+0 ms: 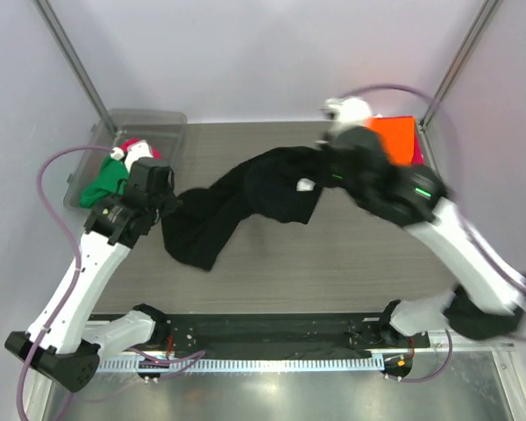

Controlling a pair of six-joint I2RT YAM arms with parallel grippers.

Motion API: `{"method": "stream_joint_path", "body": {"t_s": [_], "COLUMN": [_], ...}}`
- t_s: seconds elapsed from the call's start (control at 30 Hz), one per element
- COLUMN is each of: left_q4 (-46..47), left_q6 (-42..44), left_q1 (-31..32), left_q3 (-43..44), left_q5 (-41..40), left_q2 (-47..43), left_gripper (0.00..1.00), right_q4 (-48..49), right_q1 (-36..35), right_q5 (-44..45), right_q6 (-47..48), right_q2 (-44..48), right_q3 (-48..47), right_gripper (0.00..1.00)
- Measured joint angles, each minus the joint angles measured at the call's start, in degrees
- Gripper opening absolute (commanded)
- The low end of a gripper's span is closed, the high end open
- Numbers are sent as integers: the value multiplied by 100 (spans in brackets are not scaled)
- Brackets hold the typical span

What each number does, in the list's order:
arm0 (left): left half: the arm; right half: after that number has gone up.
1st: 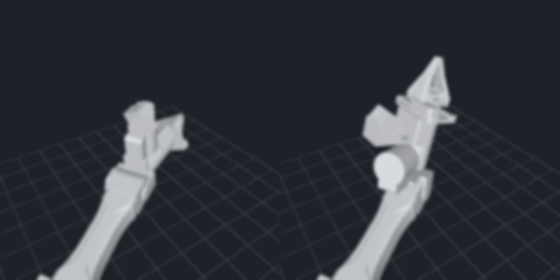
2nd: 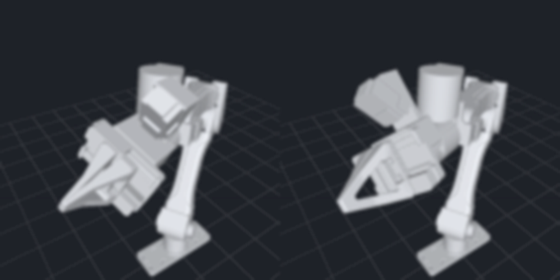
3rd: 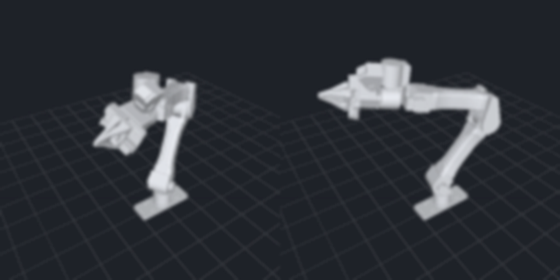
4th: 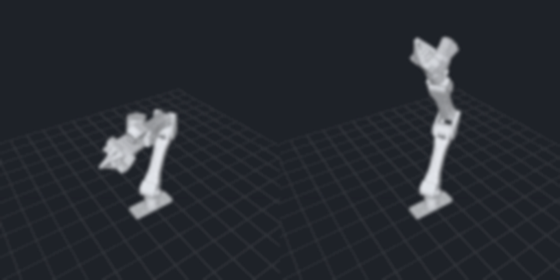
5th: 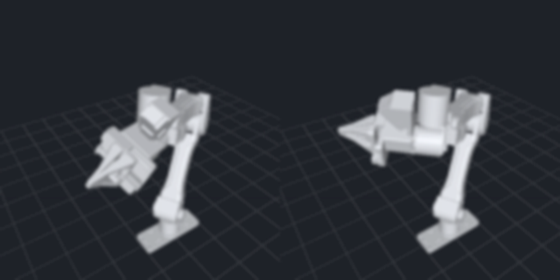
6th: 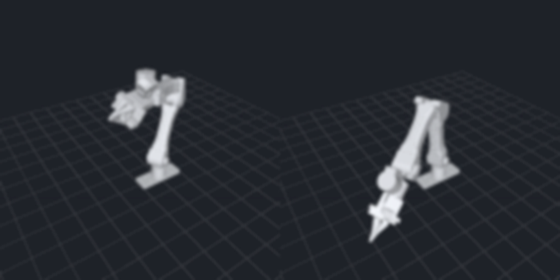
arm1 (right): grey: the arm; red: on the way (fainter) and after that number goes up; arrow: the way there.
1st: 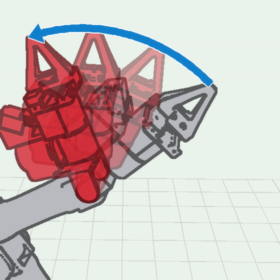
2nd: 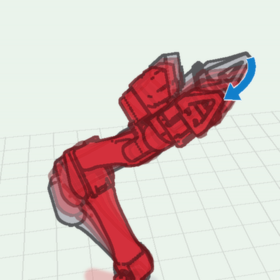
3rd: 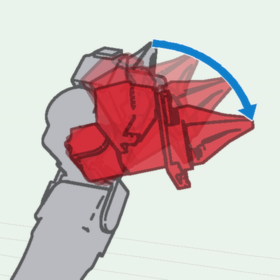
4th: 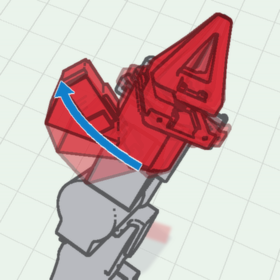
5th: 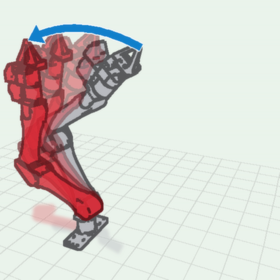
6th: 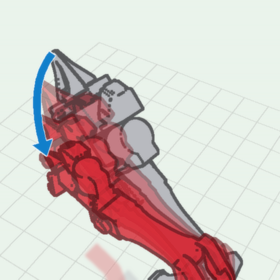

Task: Fold and stack the t-shirts
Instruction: Flatten the tshirt out

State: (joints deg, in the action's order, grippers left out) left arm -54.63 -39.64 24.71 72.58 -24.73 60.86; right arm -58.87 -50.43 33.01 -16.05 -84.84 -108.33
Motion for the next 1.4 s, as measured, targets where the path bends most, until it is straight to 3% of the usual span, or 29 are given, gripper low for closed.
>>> {"method": "stream_joint_path", "body": {"t_s": [0.1, 0.13, 0.17, 0.23, 0.33, 0.43, 0.7, 0.87, 0.97, 1.13, 1.4], "left_q4": [-81, -122, -151, -151, -173, -195, -155, -105, -94, -44, 101], "left_q6": [7, 2, -2, -33, -66, -87, -90, -83, -63, -13, 94], "left_q1": [-28, -35, -35, -37, -37, -37, -37, -37, -37, -37, -37], "left_q3": [164, 164, 133, -37, -411, -750, -1355, -1840, -1993, -2024, -2057], "left_q5": [-133, -160, -181, -214, -219, -142, 175, 295, 319, 352, 382], "left_q2": [-199, -286, -374, -549, -726, -691, -734, -935, -979, -1058, -1086], "left_gripper": [0, 0, 0, 0, 0, 0, 0, 0, 0, 0, 0], "right_q4": [66, 87, 72, 4, -282, -568, -667, 55, 970, 1926, 2850], "right_q1": [0, 2, 20, 35, 37, 35, 37, 101, 780, 2476, 3416], "right_q5": [188, 210, 236, 184, 44, -11, 118, -175, -1102, -2365, -3467], "right_q6": [-216, -372, -522, -890, -1447, -1910, -2304, -2044, -1790, -1436, -1099], "right_q2": [1904, 2669, 3211, 4192, 4813, 4710, 4009, 2813, 1978, 632, -1169], "right_q3": [761, 1228, 1556, 2321, 3373, 4013, 4063, 4111, 4472, 4889, 4214], "right_gripper": [3, 39, 63, 98, 100, 100, 100, 97, 88, 87, 80]}}
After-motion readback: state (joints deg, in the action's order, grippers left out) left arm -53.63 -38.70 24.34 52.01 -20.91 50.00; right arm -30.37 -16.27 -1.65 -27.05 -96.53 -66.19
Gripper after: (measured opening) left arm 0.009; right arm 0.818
